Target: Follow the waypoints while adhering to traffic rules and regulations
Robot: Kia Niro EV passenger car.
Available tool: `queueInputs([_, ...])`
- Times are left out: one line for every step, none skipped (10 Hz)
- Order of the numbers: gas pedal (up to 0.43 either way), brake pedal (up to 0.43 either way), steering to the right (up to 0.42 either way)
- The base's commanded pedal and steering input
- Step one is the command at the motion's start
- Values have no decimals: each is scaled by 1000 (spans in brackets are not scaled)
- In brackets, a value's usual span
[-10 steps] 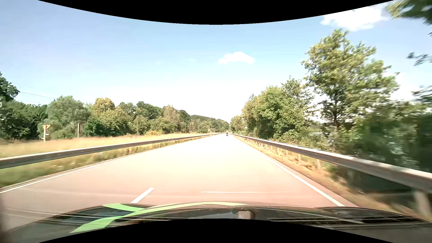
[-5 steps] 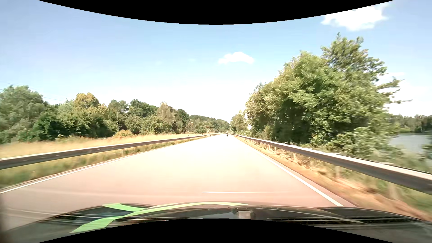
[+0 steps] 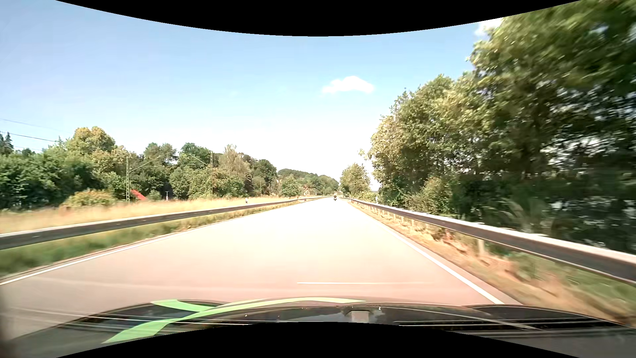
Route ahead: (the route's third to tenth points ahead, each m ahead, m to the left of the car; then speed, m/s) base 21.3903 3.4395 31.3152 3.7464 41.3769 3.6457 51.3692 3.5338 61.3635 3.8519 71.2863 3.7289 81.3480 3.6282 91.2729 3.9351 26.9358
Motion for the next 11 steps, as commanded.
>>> queueInputs([299, 0, -3])
queueInputs([299, 0, -3])
queueInputs([299, 0, -3])
queueInputs([299, 0, -3])
queueInputs([268, 0, -3])
queueInputs([228, 0, -3])
queueInputs([228, 0, -3])
queueInputs([228, 0, -3])
queueInputs([228, 0, -3])
queueInputs([240, 0, -3])
queueInputs([240, 0, -3])
